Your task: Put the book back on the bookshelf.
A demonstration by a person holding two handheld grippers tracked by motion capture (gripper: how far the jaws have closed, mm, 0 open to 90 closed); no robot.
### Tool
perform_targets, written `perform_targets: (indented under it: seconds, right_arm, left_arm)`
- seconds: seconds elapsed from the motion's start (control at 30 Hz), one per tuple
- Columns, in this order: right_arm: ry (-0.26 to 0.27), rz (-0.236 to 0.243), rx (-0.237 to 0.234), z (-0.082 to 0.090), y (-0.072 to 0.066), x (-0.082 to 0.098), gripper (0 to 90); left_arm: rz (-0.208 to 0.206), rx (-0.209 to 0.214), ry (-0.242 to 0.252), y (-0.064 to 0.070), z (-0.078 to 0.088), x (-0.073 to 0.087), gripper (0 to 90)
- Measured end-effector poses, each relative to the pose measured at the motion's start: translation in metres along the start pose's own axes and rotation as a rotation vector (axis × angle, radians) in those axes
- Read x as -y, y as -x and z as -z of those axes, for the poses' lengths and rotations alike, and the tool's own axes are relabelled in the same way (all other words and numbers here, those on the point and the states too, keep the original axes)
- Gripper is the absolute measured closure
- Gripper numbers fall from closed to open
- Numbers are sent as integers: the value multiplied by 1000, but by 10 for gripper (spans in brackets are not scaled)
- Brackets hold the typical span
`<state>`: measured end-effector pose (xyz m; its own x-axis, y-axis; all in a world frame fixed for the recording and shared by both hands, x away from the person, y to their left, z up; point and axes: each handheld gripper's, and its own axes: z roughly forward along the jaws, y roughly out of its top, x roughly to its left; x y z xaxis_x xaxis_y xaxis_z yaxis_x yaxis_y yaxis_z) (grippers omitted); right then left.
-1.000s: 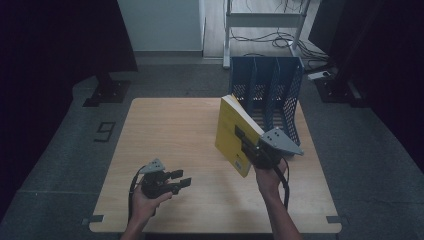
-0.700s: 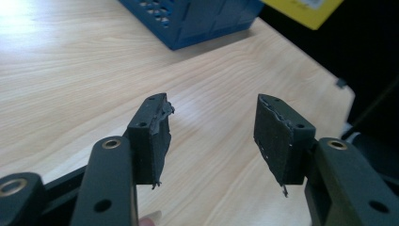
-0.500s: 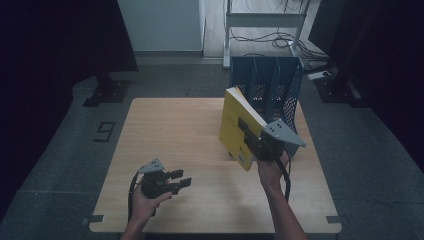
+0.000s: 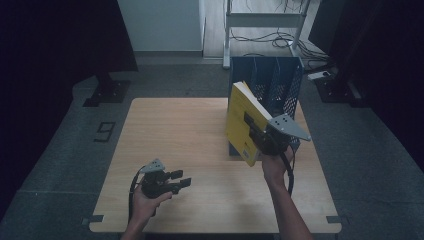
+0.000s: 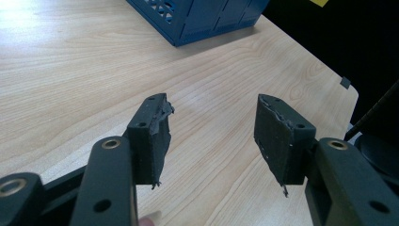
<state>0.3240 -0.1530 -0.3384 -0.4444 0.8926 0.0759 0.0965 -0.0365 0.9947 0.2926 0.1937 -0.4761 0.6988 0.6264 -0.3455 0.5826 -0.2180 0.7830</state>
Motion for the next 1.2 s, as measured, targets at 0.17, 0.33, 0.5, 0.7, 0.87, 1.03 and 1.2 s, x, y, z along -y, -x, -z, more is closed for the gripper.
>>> perform_targets:
  seconds: [0.17, 0.33, 0.5, 0.7, 0.87, 1.03, 1.2]
  right_arm:
    - [-4, 0, 9, -5, 3, -3, 741]
    - [-5, 8, 12, -9, 3, -6, 740]
    - [-5, 20, 13, -14, 3, -7, 740]
    - [-13, 32, 23, -20, 2, -9, 740]
    - [-19, 40, 34, -26, 4, -11, 740]
    - [-33, 56, 53, -34, 7, -12, 740]
    - [-29, 48, 64, -38, 10, -12, 740]
  left_arm:
    - [9, -2, -4, -2, -1, 1, 455]
    - [19, -9, -5, -5, -2, 2, 451]
    - [25, -13, -4, -7, -1, 2, 447]
    - [29, -16, -8, -8, -1, 3, 445]
    - [34, -23, -4, -9, -1, 3, 445]
    - [38, -24, -1, -10, 0, 3, 445]
    - [40, -24, -3, -11, 0, 3, 444]
